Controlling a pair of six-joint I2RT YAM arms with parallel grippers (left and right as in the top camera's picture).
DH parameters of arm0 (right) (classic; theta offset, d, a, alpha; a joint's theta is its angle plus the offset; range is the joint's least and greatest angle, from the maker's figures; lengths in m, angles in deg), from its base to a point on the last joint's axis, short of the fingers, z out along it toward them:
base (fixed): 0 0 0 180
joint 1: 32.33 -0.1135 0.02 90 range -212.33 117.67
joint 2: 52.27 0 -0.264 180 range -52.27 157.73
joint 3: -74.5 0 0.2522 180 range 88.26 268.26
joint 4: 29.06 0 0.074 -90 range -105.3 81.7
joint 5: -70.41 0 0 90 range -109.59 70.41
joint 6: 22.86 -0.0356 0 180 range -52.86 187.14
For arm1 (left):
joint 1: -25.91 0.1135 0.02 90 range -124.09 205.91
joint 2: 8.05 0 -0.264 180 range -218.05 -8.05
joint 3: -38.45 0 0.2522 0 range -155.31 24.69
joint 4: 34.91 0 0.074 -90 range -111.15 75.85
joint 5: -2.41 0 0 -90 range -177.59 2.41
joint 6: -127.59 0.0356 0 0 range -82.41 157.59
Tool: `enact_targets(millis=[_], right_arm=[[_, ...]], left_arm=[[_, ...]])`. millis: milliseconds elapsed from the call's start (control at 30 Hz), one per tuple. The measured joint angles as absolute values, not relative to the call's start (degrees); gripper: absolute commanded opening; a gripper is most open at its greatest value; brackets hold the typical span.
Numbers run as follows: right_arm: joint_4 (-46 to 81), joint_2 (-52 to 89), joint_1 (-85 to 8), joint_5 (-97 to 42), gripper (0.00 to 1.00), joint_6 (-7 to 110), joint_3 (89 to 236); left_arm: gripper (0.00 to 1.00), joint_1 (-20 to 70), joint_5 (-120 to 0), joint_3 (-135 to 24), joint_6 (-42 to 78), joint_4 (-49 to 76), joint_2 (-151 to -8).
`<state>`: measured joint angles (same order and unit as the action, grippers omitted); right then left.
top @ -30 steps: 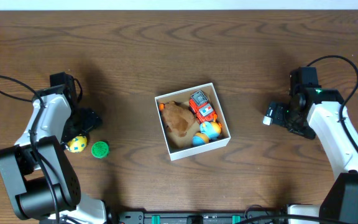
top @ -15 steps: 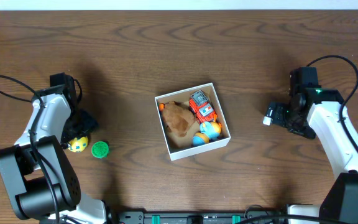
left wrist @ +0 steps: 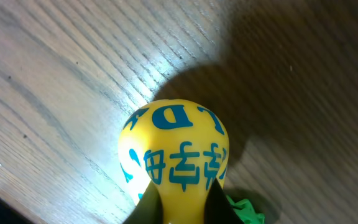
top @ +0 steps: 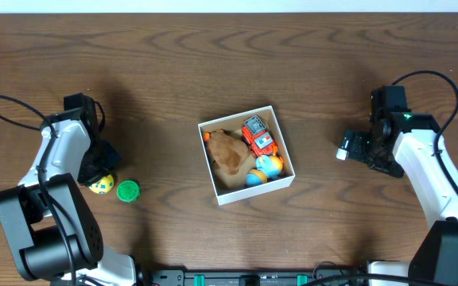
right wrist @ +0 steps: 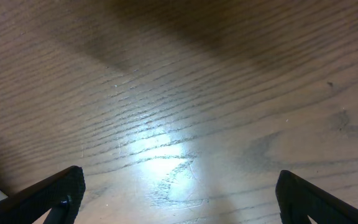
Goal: Pack container
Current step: 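Move the left gripper back and grasp the yellow lettered ball, then carry the yellow ball into the box and release it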
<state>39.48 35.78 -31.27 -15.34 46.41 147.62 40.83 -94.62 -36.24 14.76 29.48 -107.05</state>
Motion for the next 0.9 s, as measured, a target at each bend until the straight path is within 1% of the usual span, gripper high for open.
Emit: enact_targets(millis=[200, 400, 533, 667, 767, 900], right_arm=[[39.48, 35.78, -31.27, -15.34, 0.99, 46.41, 147.62], [39.33, 35.78, -31.27, -15.34, 0.99, 46.41, 147.62], [39.31, 35.78, -31.27, -15.32, 0.99, 46.41, 147.62], [39.29, 35.78, -31.27, -15.34, 0.99, 46.41, 147.62], [39.31, 35.78, -31.27, -15.36, 0.99, 46.41, 147.62], [39.33, 35.78, -31.27, -15.34, 0.99, 46.41, 147.62]], left_arm=[[0.06, 39.60, -92.26, -38.92, 16.58, 31.99, -107.03], [0.06, 31.95, -89.46, -46.92, 19.49, 37.61, -102.77], [0.06, 23.47, -88.98, -51.75, 20.27, 39.40, -95.49], [0.06, 11.96, -88.28, -53.46, 20.93, 39.73, -88.58], [0.06, 4.87, -87.71, -53.55, 21.10, 39.99, -87.01], [0.05, -4.74, -86.60, -53.55, 21.15, 39.95, -88.43]])
